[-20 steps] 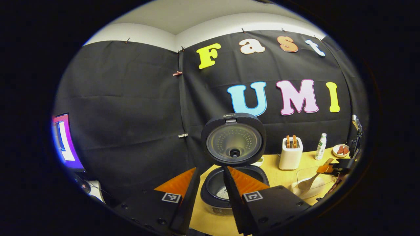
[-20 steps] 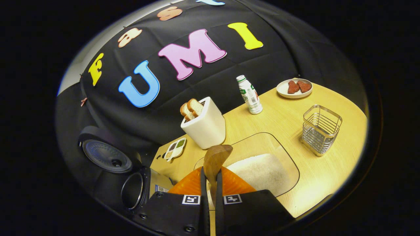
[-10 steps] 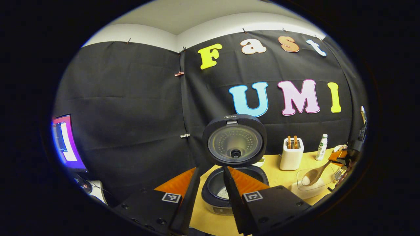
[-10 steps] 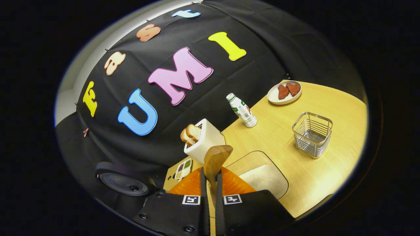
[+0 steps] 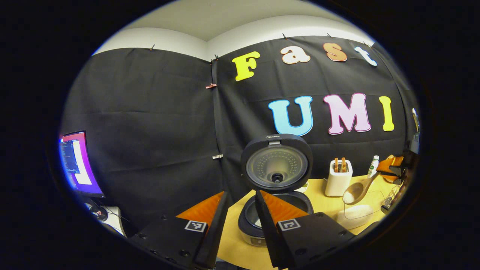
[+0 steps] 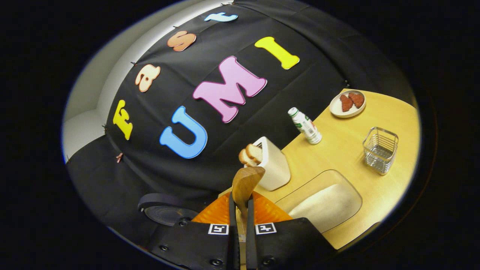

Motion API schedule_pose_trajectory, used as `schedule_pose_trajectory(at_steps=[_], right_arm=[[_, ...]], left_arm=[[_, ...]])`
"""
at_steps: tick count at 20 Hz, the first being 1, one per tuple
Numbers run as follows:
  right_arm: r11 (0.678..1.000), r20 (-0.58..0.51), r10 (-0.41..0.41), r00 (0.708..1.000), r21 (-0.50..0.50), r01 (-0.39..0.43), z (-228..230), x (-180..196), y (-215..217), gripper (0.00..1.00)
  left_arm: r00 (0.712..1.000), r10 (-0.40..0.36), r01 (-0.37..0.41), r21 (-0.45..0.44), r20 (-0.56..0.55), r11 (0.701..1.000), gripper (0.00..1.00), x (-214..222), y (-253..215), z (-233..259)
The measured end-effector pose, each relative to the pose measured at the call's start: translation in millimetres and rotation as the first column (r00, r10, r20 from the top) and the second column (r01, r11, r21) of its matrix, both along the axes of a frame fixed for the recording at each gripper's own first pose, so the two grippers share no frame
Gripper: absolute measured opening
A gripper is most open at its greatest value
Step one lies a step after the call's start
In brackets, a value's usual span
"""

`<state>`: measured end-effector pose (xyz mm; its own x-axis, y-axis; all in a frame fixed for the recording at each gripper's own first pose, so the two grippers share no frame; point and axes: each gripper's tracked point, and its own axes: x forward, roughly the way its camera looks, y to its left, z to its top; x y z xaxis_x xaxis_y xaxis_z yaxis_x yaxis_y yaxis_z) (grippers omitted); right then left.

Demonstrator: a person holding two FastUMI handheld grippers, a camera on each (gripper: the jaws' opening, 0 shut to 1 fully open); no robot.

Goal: Close the left gripper, press the button to open the rice cooker; take a wooden spoon from the chopstick holder with the right hand, scoop a spoonful of rice and pour it into the rice cooker, then put the wooden spoon back into the chopstick holder.

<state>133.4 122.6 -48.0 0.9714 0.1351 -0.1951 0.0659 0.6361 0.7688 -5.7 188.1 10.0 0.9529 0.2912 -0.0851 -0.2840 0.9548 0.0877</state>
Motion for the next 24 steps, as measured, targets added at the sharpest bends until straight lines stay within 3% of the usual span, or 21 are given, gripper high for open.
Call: schedule_pose_trajectory(at_steps=[5,7,9,10,12,15,20,24], right_arm=[[0.976,0.059,0.205,0.977,-0.089,-0.200,26,1,102,0.11],[0.950,0.064,0.279,0.958,-0.166,-0.266,23,2,136,0.11],[0.908,0.063,0.350,0.935,-0.270,-0.322,16,5,165,0.11],[0.881,0.063,0.386,0.920,-0.322,-0.347,14,6,177,0.11],[0.818,0.070,0.446,0.892,-0.437,-0.375,9,6,197,0.11],[0.702,0.094,0.516,0.851,-0.615,-0.358,14,6,215,0.11],[0.499,0.115,0.634,0.765,-0.816,-0.291,15,-6,236,0.11],[0.376,0.160,0.697,0.699,-0.911,-0.167,20,-27,245,0.11]], left_arm=[[0.998,0.056,-0.056,-0.003,0.015,0.998,0.55,-10,21,-1],[0.996,0.083,-0.083,0.013,0.018,0.996,0.58,-13,29,-2],[0.994,0.103,-0.104,0.021,0.020,0.994,0.54,-15,35,-3],[0.994,0.110,-0.110,0.012,0.018,0.994,0.51,-16,38,-4],[0.993,0.121,-0.121,-0.013,0.018,0.993,0.54,-19,43,-6],[0.990,0.138,-0.138,-0.016,0.012,0.990,0.54,-23,50,-13],[0.988,0.152,-0.152,-0.038,0.009,0.988,0.54,-19,54,-17],[0.987,0.160,-0.159,-0.036,0.009,0.987,0.54,-15,52,-18]])
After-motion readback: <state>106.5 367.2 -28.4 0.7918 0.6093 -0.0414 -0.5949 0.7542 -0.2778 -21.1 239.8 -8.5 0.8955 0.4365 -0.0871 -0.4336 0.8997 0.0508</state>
